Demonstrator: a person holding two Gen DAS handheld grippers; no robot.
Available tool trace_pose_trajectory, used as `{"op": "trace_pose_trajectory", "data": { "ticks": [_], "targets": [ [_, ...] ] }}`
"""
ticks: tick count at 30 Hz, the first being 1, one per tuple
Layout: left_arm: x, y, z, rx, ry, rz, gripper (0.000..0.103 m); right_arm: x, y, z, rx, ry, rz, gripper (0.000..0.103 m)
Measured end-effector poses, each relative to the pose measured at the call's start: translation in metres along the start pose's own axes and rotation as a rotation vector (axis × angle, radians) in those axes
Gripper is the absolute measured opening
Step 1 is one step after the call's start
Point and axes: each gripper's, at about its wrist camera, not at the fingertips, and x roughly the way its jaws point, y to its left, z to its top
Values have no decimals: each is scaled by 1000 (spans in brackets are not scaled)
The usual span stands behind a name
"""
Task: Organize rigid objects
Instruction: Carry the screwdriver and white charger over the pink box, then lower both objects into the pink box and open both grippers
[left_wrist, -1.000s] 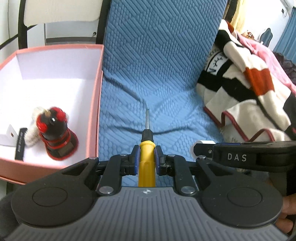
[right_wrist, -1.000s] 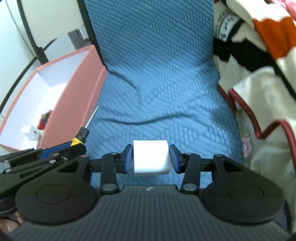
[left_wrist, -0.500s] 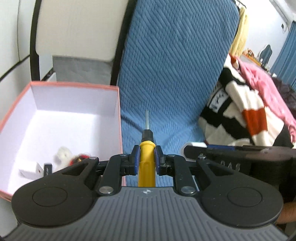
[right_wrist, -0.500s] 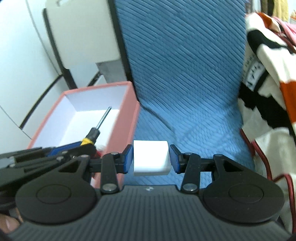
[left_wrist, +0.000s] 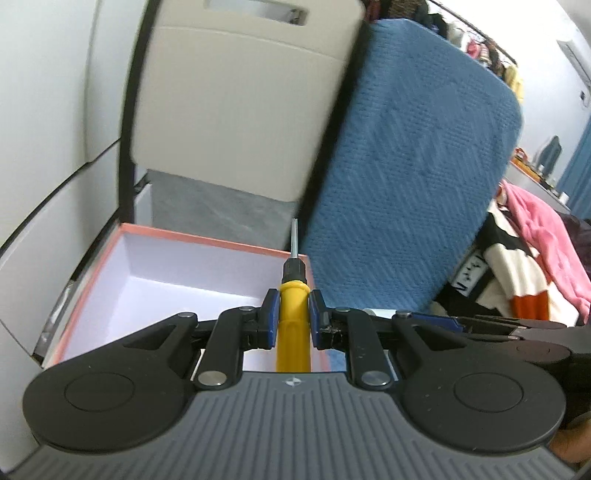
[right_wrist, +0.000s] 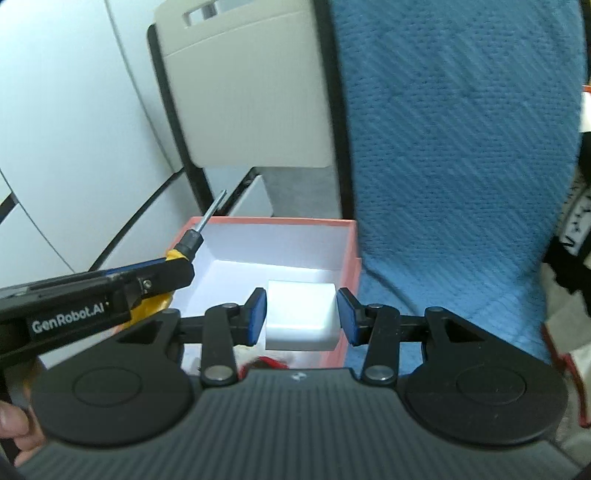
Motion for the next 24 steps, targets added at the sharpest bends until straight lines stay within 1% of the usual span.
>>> {"op": "trace_pose_trajectory", "data": {
  "ticks": [5, 9, 12, 15, 19, 24],
  "targets": [
    [17, 44, -6, -42, 36, 33, 20, 44, 21, -3, -8, 59, 29, 45],
    [39, 76, -18, -73, 80, 68, 20, 79, 32, -11, -14, 123, 31, 45],
    [57, 94, -27, -94, 120, 76, 20, 107, 37, -18, -28, 181, 28, 45],
    [76, 106, -36, -110, 157, 84, 20, 127, 38, -23, -40, 211, 3, 46],
    [97, 116, -48, -139, 204, 94, 20, 147, 36, -30, -44, 229, -29, 46],
    [115, 118, -57, -140, 249, 89, 20, 164, 34, -37, -46, 260, -35, 45]
  ]
}}
